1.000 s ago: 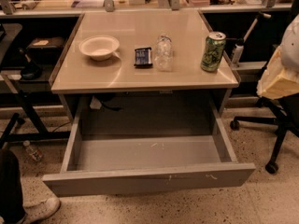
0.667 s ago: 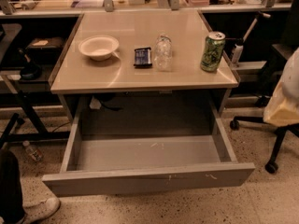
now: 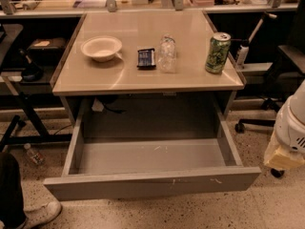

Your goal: Close top drawer

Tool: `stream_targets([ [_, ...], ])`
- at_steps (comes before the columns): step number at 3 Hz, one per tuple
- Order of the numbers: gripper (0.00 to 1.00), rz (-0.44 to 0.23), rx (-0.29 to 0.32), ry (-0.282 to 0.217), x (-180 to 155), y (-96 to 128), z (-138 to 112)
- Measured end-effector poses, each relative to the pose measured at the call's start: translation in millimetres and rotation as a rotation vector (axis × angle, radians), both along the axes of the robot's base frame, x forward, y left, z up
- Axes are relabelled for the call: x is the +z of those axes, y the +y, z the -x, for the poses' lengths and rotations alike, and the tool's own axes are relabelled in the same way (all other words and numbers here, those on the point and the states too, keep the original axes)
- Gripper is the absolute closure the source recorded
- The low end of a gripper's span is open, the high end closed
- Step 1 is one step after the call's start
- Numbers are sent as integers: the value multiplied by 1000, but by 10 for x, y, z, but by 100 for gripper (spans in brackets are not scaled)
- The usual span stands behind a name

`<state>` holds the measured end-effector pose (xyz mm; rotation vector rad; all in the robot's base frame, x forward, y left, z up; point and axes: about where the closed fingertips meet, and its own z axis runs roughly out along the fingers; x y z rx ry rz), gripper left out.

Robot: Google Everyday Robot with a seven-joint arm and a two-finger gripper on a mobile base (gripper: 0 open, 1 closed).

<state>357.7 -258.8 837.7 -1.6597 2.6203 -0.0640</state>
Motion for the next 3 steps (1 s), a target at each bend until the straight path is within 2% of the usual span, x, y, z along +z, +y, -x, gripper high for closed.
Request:
stream_targets([
  [1,100,0,0,0,-2,1,1],
  [2,100,-33,-2,78,-384,158,144],
  [3,100,-74,-27,141,-793,330,151],
])
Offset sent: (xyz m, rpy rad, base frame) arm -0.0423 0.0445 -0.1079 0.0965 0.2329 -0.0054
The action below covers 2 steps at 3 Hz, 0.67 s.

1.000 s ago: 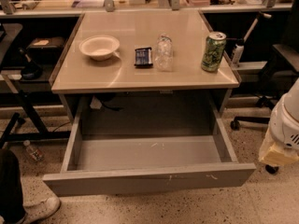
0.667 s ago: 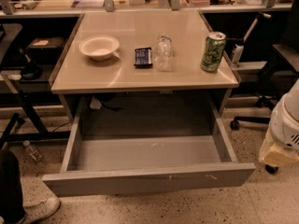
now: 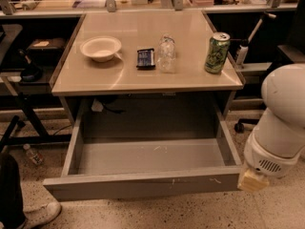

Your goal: Close top drawer

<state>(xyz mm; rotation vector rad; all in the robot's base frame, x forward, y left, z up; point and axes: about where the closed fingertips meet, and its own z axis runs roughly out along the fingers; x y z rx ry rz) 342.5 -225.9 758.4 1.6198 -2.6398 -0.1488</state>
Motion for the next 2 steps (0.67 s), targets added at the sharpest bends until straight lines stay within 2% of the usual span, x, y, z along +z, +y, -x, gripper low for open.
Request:
stream_targets([
  [2,100,-43,-26,76,-595,220,-54],
])
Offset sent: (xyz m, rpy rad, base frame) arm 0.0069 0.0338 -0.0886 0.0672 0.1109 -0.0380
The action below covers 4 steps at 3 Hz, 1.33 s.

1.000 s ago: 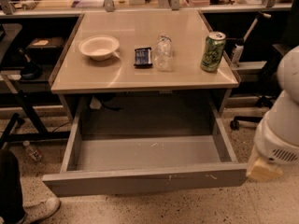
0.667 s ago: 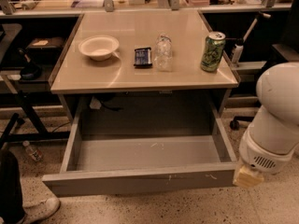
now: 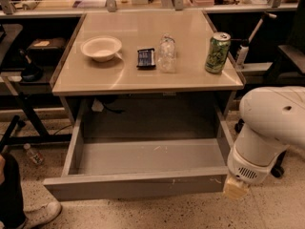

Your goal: Close top drawer

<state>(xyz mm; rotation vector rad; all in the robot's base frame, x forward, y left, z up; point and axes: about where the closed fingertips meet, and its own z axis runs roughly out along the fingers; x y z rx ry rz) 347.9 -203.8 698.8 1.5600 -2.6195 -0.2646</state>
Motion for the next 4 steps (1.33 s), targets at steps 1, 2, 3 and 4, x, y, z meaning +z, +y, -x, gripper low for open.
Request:
stream_targets([
  [1,100,-12,-7,6,-143,52,-51],
  [2,100,-26,-5,-6,-203,108,-158],
  [3,100,-48,-5,-15,-256,174,-236],
  [4,100,-72,1,-28,-291,249,-335],
])
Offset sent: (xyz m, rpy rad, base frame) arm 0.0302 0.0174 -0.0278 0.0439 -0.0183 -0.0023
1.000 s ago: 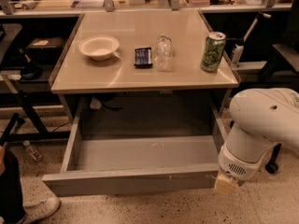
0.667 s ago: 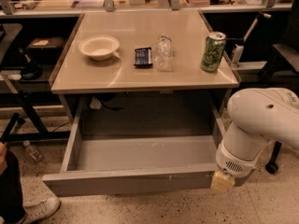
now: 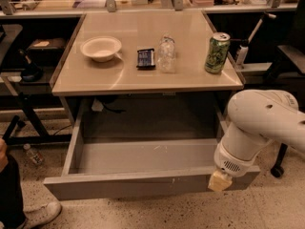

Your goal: Close top drawer

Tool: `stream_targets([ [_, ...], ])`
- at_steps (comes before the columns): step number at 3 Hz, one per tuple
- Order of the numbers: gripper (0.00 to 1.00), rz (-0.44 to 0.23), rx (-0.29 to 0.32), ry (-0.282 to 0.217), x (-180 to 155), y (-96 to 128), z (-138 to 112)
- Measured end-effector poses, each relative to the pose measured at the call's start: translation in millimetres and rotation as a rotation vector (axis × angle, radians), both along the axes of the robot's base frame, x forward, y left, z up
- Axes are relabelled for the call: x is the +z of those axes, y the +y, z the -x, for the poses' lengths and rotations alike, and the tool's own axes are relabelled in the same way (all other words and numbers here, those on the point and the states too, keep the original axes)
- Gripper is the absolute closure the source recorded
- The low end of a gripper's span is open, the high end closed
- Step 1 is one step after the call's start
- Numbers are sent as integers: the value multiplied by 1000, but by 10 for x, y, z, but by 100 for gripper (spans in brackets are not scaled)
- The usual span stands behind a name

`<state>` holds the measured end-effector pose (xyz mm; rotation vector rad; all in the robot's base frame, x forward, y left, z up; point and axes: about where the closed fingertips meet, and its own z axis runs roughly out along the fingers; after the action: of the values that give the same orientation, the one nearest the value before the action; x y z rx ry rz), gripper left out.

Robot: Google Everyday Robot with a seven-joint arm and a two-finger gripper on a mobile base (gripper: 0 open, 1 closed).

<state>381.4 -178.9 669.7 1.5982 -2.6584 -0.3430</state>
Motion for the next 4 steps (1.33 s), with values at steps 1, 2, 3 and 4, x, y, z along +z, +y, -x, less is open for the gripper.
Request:
stream_targets([
  [1,100,-16,11,-17,2,56,-95],
  [2,100,-25,24,-37,35,100,-181],
  [3,100,-35,44,-65,115,142,-294],
  [4,81,-35,44,-65,116,142,-295],
])
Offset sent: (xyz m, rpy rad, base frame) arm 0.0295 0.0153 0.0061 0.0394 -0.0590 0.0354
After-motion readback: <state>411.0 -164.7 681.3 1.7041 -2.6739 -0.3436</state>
